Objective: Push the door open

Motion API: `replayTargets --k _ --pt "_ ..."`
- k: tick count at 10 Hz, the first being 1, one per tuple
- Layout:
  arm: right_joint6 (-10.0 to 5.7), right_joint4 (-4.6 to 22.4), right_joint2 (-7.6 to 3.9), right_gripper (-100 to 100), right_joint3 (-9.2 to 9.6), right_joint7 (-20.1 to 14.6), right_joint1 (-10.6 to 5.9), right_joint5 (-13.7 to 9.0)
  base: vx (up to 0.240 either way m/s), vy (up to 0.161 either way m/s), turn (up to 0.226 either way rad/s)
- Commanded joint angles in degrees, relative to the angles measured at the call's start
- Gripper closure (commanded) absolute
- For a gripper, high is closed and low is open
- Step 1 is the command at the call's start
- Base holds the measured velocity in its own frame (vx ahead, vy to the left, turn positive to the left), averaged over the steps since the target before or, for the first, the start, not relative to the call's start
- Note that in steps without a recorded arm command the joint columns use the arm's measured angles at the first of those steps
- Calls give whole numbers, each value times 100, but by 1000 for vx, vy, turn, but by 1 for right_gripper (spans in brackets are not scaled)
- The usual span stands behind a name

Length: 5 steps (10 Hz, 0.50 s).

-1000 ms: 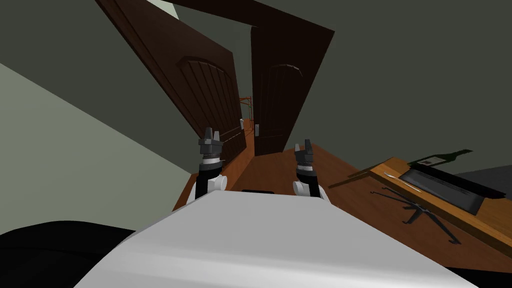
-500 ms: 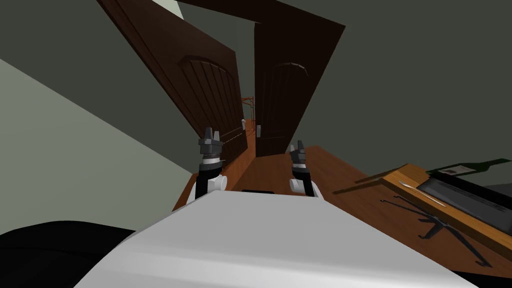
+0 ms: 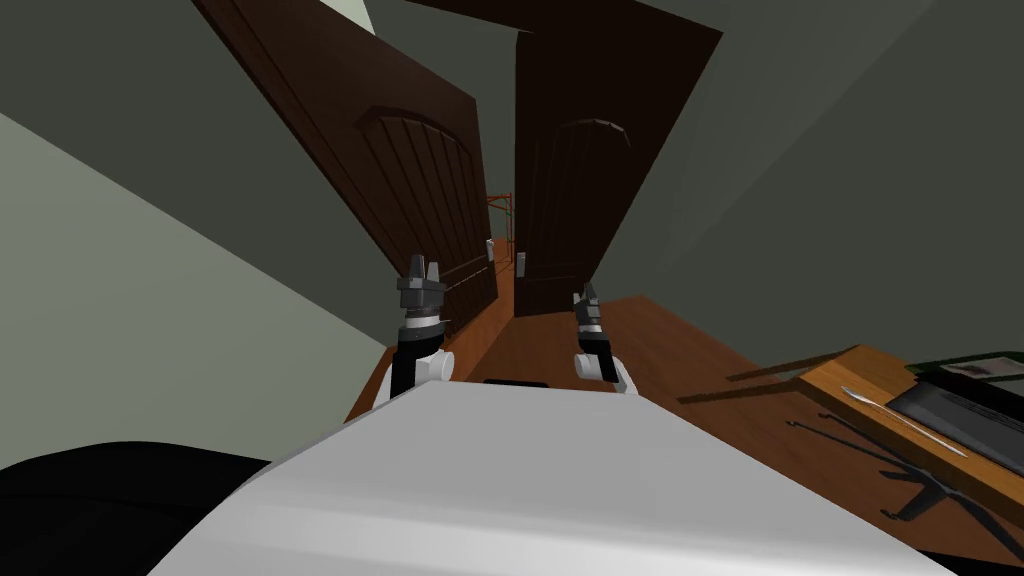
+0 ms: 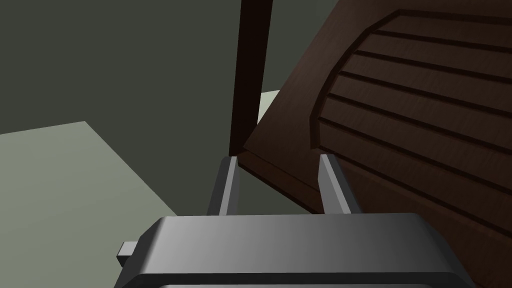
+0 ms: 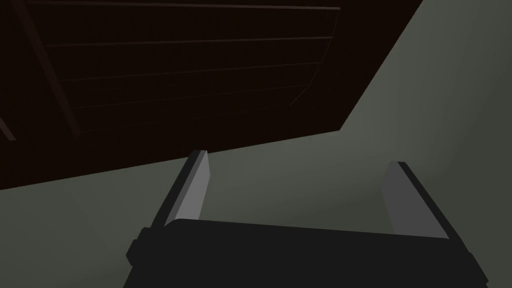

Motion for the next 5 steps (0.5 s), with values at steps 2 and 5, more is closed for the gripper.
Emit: replayTargets --k 2,5 --pt "137 402 -6 -100 18 -2 -256 -10 100 -22 68" --pt "264 870 3 -100 43 -1 -536 -19 98 -7 78"
